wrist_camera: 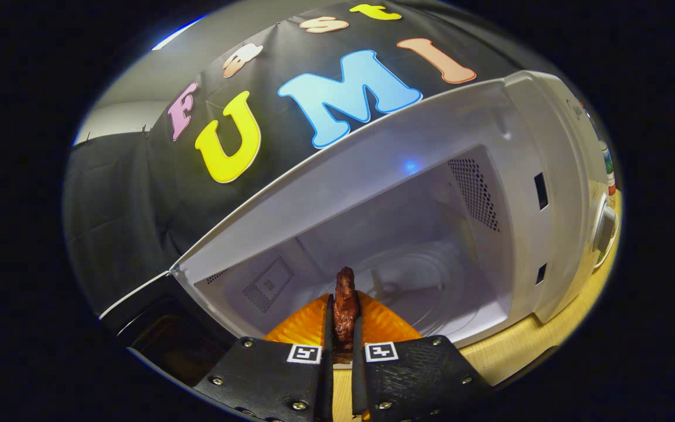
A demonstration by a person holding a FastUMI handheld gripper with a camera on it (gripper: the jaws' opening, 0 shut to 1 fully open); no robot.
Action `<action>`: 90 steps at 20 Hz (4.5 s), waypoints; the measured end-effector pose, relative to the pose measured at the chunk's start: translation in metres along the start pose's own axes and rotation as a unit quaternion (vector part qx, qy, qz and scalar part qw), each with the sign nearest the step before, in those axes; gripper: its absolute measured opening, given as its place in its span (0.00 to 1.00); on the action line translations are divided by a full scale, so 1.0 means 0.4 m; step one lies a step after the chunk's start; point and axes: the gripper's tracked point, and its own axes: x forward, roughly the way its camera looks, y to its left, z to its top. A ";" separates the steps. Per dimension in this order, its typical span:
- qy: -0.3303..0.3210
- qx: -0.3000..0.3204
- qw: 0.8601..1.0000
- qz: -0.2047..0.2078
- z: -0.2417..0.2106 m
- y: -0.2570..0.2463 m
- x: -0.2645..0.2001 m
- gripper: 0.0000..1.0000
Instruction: Open the microwave, put the food inside, and close the microwave door.
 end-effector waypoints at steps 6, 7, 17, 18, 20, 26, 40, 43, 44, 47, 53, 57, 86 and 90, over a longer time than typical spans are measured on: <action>0.018 -0.047 0.998 -0.046 -0.011 -0.068 0.049 0.20; 0.029 -0.068 0.995 -0.073 -0.014 -0.101 0.054 0.31; 0.027 -0.164 0.984 -0.067 0.029 -0.063 -0.019 0.97; 0.033 -0.164 0.984 -0.053 0.028 -0.034 -0.039 0.97; 0.035 -0.170 0.984 -0.030 0.035 0.025 -0.094 0.98; -0.001 -0.184 0.982 0.039 0.127 0.213 -0.286 0.98; 0.028 -0.171 0.955 0.239 0.007 0.680 -0.697 0.98; 0.055 -0.190 0.943 0.268 -0.083 0.737 -0.756 0.94; 0.068 -0.193 0.939 0.278 -0.114 0.759 -0.770 0.89; 0.096 -0.204 0.933 0.280 -0.194 0.772 -0.796 0.55; 0.172 -0.200 0.921 0.286 -0.363 0.755 -0.806 0.02; 0.204 -0.206 0.927 0.239 -0.421 0.701 -0.759 0.02; 0.168 -0.162 0.971 0.049 -0.171 0.198 -0.615 0.00; 0.156 -0.153 0.976 0.015 -0.102 0.099 -0.576 0.00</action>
